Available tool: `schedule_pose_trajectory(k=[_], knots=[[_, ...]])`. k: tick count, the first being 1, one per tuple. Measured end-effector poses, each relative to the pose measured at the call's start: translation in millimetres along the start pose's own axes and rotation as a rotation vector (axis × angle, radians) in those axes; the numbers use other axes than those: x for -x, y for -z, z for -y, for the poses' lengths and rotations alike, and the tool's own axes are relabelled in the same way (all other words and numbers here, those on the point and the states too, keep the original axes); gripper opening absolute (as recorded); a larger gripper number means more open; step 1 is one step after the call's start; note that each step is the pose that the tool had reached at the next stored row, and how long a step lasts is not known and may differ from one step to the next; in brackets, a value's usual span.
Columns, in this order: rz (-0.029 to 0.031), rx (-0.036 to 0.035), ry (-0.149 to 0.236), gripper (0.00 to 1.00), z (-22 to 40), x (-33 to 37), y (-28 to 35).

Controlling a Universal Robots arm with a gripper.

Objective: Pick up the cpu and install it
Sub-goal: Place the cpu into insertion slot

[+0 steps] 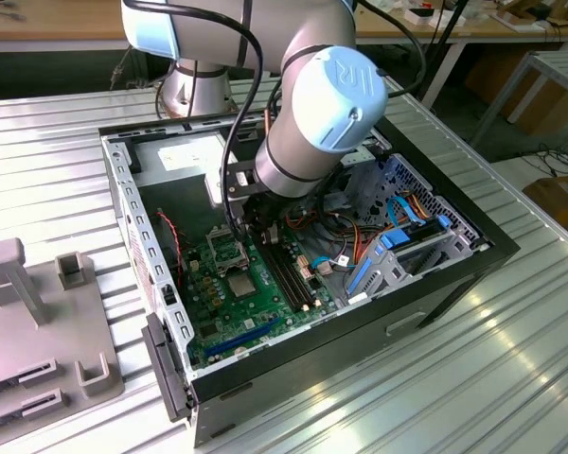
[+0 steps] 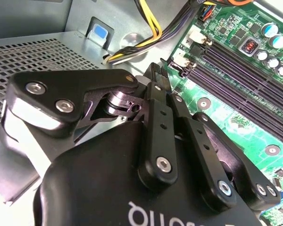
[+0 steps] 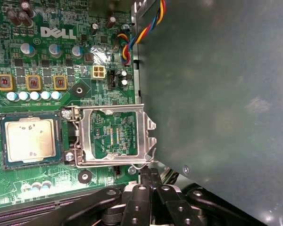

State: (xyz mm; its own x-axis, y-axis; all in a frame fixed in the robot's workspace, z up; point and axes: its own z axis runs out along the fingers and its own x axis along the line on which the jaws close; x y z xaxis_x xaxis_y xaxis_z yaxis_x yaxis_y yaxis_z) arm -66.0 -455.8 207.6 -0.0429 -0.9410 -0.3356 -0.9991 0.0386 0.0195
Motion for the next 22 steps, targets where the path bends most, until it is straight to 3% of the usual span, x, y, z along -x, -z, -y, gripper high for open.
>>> schedule_pose_trajectory(k=[6, 12, 22], knots=[[-0.0057, -0.0002, 0.000, 0.11, -0.2, 0.9, 3.0], [-0.0167, -0.0006, 0.000, 0.11, -0.4, 2.3, 7.1], [-0.0297, -0.0012, 0.000, 0.11, -0.7, 4.2, 12.4]])
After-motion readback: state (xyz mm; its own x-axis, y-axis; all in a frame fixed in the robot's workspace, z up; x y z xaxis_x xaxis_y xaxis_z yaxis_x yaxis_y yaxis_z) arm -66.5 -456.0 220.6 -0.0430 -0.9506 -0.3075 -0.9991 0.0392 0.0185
